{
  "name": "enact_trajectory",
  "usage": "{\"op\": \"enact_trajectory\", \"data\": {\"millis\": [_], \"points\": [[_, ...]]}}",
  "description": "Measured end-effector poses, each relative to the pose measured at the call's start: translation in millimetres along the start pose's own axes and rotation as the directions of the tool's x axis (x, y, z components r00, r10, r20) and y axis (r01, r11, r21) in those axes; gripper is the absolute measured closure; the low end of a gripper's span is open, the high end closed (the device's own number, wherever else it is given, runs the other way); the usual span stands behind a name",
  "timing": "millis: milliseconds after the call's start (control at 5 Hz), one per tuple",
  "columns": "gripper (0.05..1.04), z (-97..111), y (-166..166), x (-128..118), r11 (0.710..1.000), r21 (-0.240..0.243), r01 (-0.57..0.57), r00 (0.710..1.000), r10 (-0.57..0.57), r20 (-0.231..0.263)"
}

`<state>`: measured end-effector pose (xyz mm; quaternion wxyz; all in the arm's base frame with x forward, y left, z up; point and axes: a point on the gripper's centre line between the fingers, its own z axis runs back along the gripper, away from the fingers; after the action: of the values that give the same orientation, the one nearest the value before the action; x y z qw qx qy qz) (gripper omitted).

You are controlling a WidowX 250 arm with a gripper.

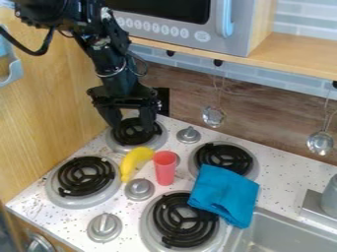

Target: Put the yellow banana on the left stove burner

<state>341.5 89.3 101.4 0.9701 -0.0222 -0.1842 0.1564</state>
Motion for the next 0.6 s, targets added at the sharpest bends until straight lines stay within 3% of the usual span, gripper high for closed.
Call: {"op": "enact_trajectory", "data": {"millis": [200, 400, 600], "points": [[0.073, -9, 2, -6, 1.000, 0.004, -0.008, 0.999, 0.008, -0.034], [0.073, -25, 11, -5, 0.999, 0.053, 0.002, 0.998, 0.002, -0.070], [0.073, -39, 15, 4, 0.998, 0.061, -0.010, 0.997, 0.015, -0.082]]}}
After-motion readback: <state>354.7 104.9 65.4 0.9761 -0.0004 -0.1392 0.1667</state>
